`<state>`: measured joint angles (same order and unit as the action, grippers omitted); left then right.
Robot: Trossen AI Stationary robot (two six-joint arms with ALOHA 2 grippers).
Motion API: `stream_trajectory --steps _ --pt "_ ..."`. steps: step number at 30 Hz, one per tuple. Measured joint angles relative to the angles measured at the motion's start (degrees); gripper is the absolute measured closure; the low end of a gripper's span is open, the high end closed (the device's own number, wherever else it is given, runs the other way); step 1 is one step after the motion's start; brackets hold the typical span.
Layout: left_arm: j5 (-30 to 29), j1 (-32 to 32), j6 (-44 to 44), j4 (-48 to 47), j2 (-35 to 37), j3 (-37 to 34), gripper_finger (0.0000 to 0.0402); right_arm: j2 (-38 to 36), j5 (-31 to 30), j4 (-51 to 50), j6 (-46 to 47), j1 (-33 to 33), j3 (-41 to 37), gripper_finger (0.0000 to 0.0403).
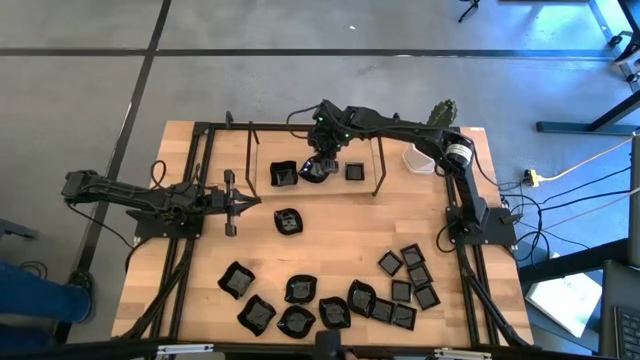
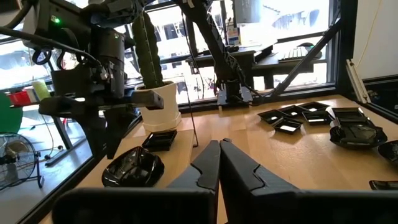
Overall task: Pick & Place Mini shaped plates
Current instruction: Stack the leaf-shaped plate on the top of the leaf-shaped plate on the shelf
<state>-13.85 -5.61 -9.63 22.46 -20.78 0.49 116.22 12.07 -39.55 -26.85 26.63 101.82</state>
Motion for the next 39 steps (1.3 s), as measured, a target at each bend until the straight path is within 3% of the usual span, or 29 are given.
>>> stream_trajectory --steps 16,22,27,34,39 --pt "0.00 0.00 -0.01 -0.04 0.01 0.00 0.0399 0.16 -0.58 8.41 0.96 0.00 -6.24 0.0306" --pt "0.00 0.00 -0.02 -0.04 0.02 0.01 0.0394 -2.81 -0.56 3.21 1.59 -0.98 -3.37 0.0306" --pt "0.00 -0.02 -0.04 -0.06 0.00 0.00 0.0396 -8.93 0.18 -0.24 1.61 -5.68 -2.50 0.0313" --pt "0.00 -0.01 0.56 -0.06 0.01 0.00 0.0395 -12.37 1.32 -7.05 -4.46 -10.43 -2.63 0.0394" --pt "0.00 -0.02 1.36 -0.06 0.02 0.00 0.0395 -10.66 1.06 -7.13 -8.00 -11.96 -6.88 0.0363"
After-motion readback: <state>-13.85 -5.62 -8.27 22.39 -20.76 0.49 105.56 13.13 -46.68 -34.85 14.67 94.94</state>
